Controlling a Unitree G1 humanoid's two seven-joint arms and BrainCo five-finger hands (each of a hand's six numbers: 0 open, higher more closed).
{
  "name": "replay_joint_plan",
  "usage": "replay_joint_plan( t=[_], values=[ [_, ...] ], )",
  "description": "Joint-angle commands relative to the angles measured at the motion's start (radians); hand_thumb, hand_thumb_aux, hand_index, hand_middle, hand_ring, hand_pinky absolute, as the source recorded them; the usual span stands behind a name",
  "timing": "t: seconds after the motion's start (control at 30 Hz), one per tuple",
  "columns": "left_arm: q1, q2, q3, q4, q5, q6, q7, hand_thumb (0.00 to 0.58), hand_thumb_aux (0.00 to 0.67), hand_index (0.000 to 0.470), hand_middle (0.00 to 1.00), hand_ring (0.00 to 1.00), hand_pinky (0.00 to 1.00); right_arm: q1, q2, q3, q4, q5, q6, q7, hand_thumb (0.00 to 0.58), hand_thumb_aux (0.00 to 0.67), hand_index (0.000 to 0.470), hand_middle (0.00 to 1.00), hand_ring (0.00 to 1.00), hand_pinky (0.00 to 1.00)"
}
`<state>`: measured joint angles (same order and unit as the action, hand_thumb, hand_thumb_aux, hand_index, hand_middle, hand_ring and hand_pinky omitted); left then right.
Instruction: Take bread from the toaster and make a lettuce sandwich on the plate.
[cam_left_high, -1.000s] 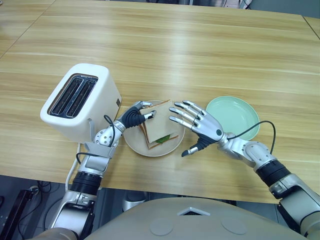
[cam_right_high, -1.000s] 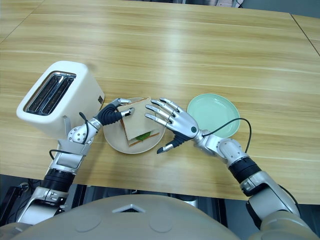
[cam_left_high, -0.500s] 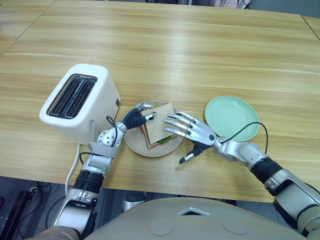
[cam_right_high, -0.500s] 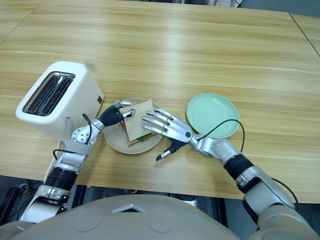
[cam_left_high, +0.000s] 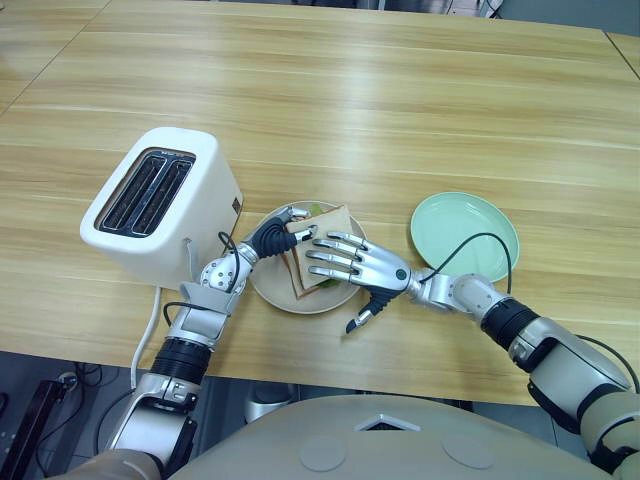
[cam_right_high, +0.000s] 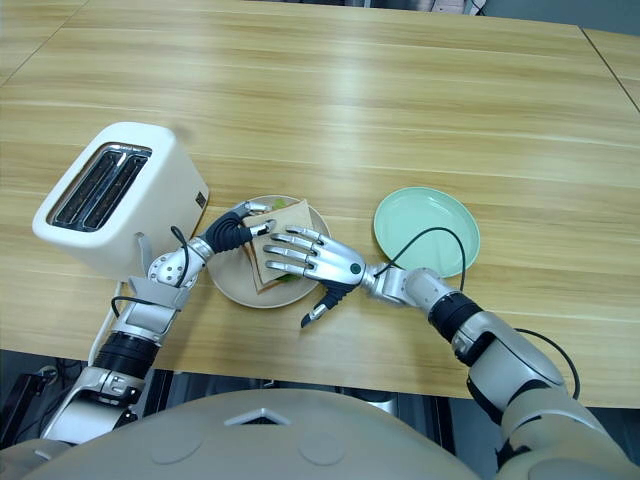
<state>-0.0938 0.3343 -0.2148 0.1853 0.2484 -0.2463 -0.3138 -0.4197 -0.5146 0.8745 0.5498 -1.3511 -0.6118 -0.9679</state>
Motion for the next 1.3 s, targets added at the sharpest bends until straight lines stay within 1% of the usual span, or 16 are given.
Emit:
replay_joint_plan(
  t=[0.03, 0.3, 0.57, 0.7, 0.87, 1.13, 1.17, 1.2, 1.23, 1.27, 1.3],
  values=[
    [0.005, 0.000, -0.017, 0.000, 0.016, 0.015, -0.005, 0.580, 0.670, 0.460, 1.00, 1.00, 1.00, -0.007, -0.019, 0.014, 0.007, -0.005, 0.005, -0.005, 0.000, 0.000, 0.000, 0.00, 0.00, 0.00],
    [0.006, 0.001, -0.019, -0.031, 0.029, 0.033, -0.008, 0.580, 0.670, 0.460, 1.00, 1.00, 1.00, -0.006, -0.017, 0.020, 0.021, 0.004, 0.003, -0.011, 0.000, 0.000, 0.000, 0.00, 0.00, 0.00],
    [0.033, 0.020, -0.013, -0.095, 0.048, 0.073, -0.012, 0.580, 0.670, 0.460, 1.00, 1.00, 1.00, -0.021, 0.000, 0.020, 0.064, 0.040, -0.016, -0.018, 0.000, 0.000, 0.000, 0.00, 0.00, 0.00],
    [0.047, 0.031, -0.014, -0.129, 0.054, 0.093, -0.018, 0.580, 0.670, 0.460, 1.00, 1.00, 1.00, -0.033, 0.020, 0.016, 0.103, 0.068, -0.038, -0.009, 0.000, 0.000, 0.000, 0.00, 0.00, 0.00],
    [0.055, 0.040, -0.018, -0.151, 0.057, 0.109, -0.024, 0.580, 0.670, 0.460, 1.00, 1.00, 1.00, -0.061, 0.054, 0.027, 0.222, 0.089, -0.049, 0.027, 0.000, 0.000, 0.000, 0.00, 0.00, 0.00],
    [0.044, 0.045, -0.022, -0.109, 0.069, 0.128, -0.018, 0.580, 0.670, 0.460, 1.00, 1.00, 1.00, -0.068, 0.088, 0.051, 0.284, 0.099, -0.063, 0.030, 0.000, 0.000, 0.000, 0.00, 0.00, 0.00],
    [0.044, 0.045, -0.023, -0.109, 0.073, 0.134, -0.018, 0.575, 0.610, 0.419, 1.00, 1.00, 1.00, -0.068, 0.090, 0.052, 0.289, 0.103, -0.067, 0.032, 0.000, 0.000, 0.000, 0.00, 0.00, 0.00],
    [0.044, 0.046, -0.025, -0.110, 0.079, 0.143, -0.016, 0.528, 0.470, 0.323, 1.00, 1.00, 1.00, -0.069, 0.092, 0.052, 0.296, 0.109, -0.071, 0.033, 0.000, 0.000, 0.000, 0.00, 0.00, 0.00],
    [0.043, 0.046, -0.027, -0.111, 0.087, 0.152, -0.014, 0.501, 0.423, 0.290, 1.00, 1.00, 1.00, -0.068, 0.092, 0.052, 0.300, 0.113, -0.074, 0.033, 0.000, 0.000, 0.000, 0.00, 0.00, 0.00],
    [0.042, 0.046, -0.030, -0.111, 0.099, 0.164, -0.010, 0.212, 0.137, 0.094, 1.00, 1.00, 1.00, -0.069, 0.092, 0.052, 0.303, 0.116, -0.075, 0.032, 0.000, 0.000, 0.000, 0.00, 0.00, 0.00],
    [0.040, 0.049, -0.033, -0.110, 0.119, 0.176, -0.001, 0.000, 0.000, 0.000, 0.14, 0.14, 0.14, -0.069, 0.093, 0.054, 0.307, 0.118, -0.075, 0.031, 0.000, 0.000, 0.000, 0.00, 0.00, 0.00]
  ],
)
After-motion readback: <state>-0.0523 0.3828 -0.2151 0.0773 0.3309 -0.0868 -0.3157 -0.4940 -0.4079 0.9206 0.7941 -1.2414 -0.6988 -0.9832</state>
